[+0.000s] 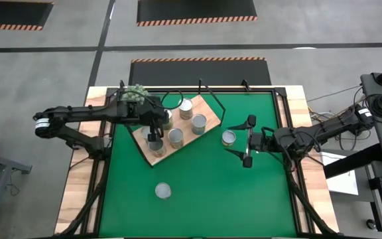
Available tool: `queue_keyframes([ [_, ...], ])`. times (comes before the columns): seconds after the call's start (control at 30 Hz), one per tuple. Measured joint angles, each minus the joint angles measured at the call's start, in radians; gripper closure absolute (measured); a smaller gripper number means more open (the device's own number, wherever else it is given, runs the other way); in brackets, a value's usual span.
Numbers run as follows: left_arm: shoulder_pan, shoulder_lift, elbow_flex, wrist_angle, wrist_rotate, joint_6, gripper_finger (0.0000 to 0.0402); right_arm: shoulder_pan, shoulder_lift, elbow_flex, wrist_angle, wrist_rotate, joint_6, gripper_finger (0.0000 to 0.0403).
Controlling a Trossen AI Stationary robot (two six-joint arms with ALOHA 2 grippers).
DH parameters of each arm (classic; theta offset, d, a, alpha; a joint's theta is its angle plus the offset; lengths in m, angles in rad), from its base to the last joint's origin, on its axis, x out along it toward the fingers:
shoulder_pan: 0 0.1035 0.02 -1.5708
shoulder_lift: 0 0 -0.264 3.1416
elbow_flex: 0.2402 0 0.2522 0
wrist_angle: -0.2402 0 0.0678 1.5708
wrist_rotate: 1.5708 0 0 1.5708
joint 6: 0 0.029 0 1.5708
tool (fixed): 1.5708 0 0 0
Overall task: Pick and place cans onto a shelf
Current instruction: Put the canned peaches on the shelf
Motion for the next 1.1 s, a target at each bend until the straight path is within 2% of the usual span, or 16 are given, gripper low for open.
queue_keyframes([
  [1.1, -0.001, 0.003, -0.016, 0.043, -0.001, -0.086, 0.0402, 0.000, 0.017, 0.000, -0.001, 0.008, -0.019, 0.0044],
])
